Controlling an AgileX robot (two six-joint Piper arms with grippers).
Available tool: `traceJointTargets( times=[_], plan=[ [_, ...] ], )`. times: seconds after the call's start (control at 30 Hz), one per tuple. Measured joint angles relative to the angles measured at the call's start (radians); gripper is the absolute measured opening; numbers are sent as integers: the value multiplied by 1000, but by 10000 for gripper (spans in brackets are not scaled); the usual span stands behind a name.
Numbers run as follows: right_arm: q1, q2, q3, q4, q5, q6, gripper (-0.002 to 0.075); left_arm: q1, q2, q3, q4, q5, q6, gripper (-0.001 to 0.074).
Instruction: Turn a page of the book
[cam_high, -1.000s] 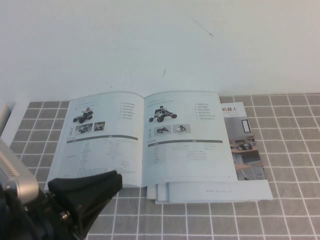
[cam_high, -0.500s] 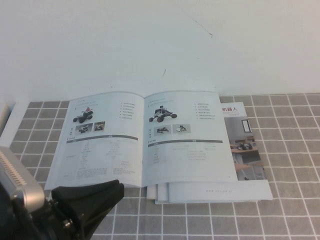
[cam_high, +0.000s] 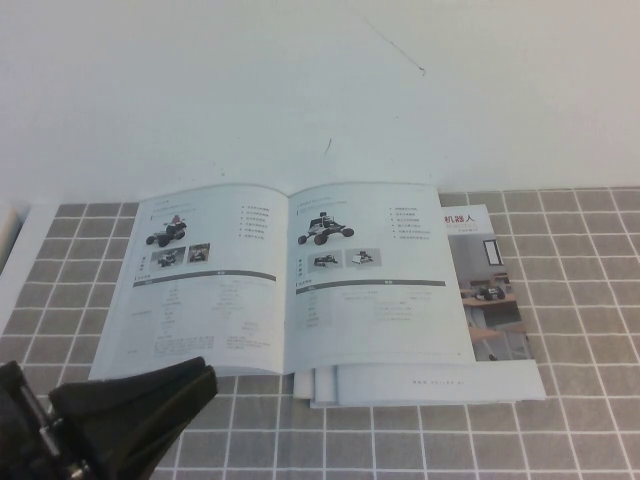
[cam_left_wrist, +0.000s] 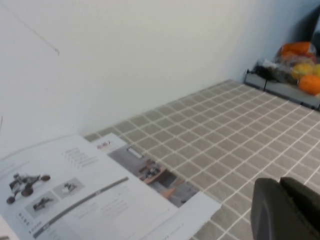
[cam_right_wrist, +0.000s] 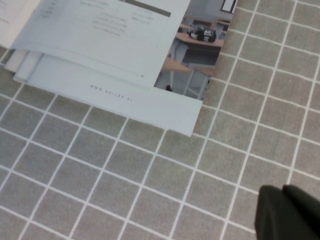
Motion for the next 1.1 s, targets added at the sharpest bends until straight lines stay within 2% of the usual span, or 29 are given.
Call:
traceJointTargets(
  times=[0.27,0.37,0.47,0.63,0.83,0.93,1.1],
  plan=[
    [0,3,0,3,2,0,-1,0,-234,54,0,2,7,-4],
    [0,3,0,5,4,0,-1,18,-340,81,0,2,71,-4],
    [0,3,0,7,4,0,-1,75,-437,105,0,-6,147,-4],
    [0,3,0,7,4,0,-1,221,-562,135,0,-12,212,-4],
    [0,3,0,9,5,0,-1,412,-587,156,0,-14,244,-4],
    [0,3,0,9,5,0,-1,461,-587,156,0,-14,245,-4],
    [0,3,0,9,6,0,-1,479,-587,156,0,-14,246,-4]
  ],
)
